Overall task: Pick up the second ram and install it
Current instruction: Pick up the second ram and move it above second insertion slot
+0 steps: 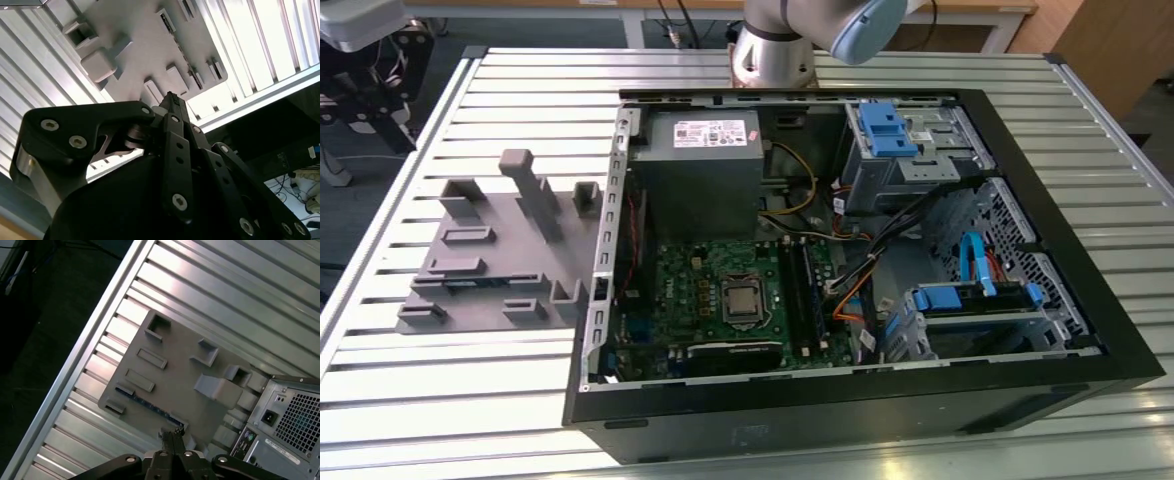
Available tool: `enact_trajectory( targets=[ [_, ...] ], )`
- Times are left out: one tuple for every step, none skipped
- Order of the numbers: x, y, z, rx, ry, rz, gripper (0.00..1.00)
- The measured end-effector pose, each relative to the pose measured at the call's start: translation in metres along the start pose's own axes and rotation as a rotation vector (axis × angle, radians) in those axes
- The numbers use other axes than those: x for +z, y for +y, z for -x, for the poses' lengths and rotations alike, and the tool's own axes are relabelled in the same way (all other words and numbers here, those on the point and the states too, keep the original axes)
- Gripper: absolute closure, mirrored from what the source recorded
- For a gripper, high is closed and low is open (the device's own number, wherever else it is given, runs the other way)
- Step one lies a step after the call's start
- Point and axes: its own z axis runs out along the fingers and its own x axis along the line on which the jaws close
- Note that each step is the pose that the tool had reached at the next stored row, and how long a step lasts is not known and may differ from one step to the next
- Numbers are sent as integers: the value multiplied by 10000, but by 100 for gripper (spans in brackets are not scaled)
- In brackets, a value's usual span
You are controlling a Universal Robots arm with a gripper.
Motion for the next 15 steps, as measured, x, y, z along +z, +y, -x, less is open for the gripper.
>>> enact_trajectory(
  targets=[
    [0,0,0,-70,1,1,89],
    [0,0,0,-138,2,2,89],
    [1,-1,0,-204,2,4,89],
    [1,-2,0,-268,2,5,89],
    [1,-2,-1,-339,3,6,89],
    [1,-3,-1,-407,4,8,89],
    [1,-4,-2,-477,6,8,89],
    [1,-5,-2,-549,7,10,89],
    [1,-5,-3,-617,9,11,89],
    [2,-5,-3,-690,9,12,89],
    [2,-5,-4,-771,10,14,89],
    [3,-5,-5,-871,12,15,89],
    [4,-5,-6,-967,13,17,89],
    [5,-5,-7,-1072,15,19,89],
    [5,-3,-10,-1184,17,21,89]
  ],
)
